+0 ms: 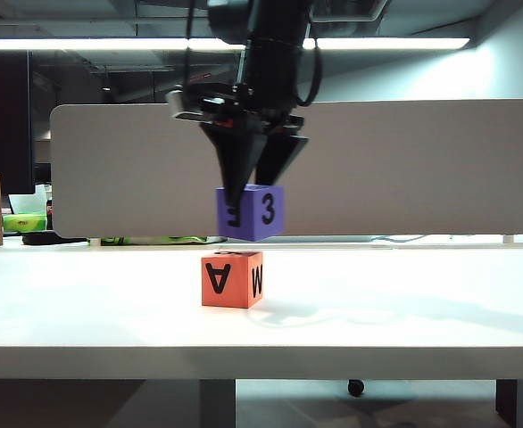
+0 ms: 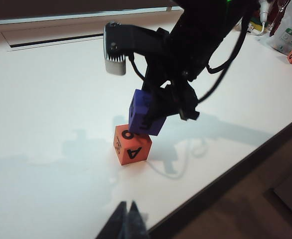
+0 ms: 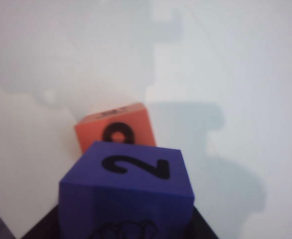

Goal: Stack the letter block on the right onto the letter block on the left.

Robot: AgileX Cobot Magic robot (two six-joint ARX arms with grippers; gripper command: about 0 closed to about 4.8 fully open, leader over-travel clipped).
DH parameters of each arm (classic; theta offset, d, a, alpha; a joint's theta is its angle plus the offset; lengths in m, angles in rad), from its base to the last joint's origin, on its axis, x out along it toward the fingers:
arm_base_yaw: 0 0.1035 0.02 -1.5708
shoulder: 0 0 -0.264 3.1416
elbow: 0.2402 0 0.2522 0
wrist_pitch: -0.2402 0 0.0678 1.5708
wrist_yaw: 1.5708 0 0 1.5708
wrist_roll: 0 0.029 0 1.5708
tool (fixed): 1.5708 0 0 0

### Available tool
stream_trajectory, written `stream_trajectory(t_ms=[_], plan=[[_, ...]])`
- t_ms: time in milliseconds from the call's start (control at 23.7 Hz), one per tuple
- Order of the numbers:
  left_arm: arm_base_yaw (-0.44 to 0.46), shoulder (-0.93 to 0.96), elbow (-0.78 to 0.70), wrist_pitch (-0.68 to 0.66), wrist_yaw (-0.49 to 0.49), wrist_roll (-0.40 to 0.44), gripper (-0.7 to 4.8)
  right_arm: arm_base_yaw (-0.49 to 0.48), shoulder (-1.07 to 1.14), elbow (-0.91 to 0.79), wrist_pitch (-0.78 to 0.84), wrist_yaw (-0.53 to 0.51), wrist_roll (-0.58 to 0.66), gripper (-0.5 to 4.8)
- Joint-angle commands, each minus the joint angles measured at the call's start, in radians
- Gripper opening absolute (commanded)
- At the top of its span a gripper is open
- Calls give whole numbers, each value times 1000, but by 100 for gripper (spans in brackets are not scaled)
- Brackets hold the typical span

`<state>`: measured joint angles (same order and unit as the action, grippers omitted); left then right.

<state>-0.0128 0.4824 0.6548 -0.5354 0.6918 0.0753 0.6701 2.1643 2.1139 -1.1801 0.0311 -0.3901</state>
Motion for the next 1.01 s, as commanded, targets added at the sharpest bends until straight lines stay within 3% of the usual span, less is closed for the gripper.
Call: stream_trajectory(t_ms=[42, 380, 801, 1012], plan=[[0, 0, 5, 13, 1, 4, -6, 36, -4, 6, 40, 69, -64, 274], [-1, -5, 5, 13, 1, 4, -6, 35, 3, 6, 93, 82, -97, 274], [-1, -8, 5, 10, 1, 4, -6, 38, 21, 6, 48, 67, -108, 274], [-1, -8, 5, 10, 1, 4, -6, 38, 26, 6, 35, 18, -108, 274]])
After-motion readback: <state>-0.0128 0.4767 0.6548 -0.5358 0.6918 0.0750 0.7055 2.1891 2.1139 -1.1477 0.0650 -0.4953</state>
